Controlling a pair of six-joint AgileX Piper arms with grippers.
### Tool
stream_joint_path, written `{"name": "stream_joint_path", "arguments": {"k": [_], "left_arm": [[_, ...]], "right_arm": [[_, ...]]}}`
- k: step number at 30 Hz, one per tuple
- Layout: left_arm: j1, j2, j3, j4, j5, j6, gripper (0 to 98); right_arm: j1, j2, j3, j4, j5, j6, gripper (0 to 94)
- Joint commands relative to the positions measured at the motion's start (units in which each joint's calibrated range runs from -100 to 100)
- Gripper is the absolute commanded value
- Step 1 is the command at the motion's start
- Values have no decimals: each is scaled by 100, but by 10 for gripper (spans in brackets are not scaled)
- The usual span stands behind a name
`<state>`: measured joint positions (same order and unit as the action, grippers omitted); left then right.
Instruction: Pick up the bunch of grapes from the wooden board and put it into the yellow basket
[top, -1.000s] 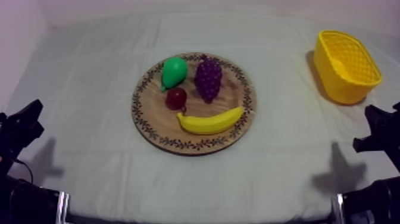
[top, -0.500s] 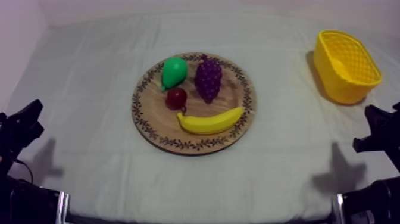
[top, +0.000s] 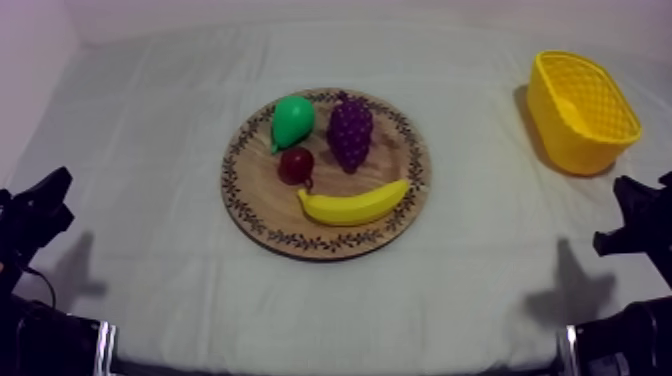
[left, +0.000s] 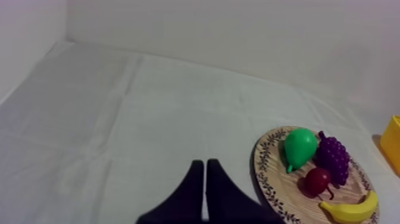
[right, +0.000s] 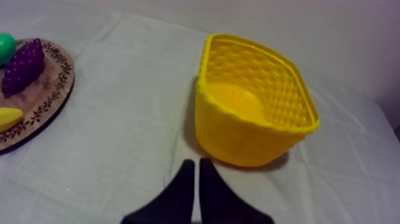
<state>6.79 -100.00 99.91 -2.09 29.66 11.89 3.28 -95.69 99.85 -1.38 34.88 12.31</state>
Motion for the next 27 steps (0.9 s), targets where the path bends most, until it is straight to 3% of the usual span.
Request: {"name": "stream_joint_path", "arguments": {"k": [1, 6, 11, 23, 27], "left_arm": [[-2, 0, -2, 1, 0, 2, 1], [-2, 0, -2, 1, 0, 3, 1], [-2, 0, -2, 1, 0, 1, 1], [-2, 0, -2, 1, 0, 0, 1], [-2, 0, -2, 1, 0, 0, 1]], "right_arm": [[3, 1, 4, -62, 45, 16, 5], [-67, 73, -91, -250, 166, 203, 4], [-232, 564, -654, -185, 266, 189, 4], [-844, 2264, -2597, 275, 546, -360, 4], [-1203, 2831, -3293, 558, 808, -706, 4]]}}
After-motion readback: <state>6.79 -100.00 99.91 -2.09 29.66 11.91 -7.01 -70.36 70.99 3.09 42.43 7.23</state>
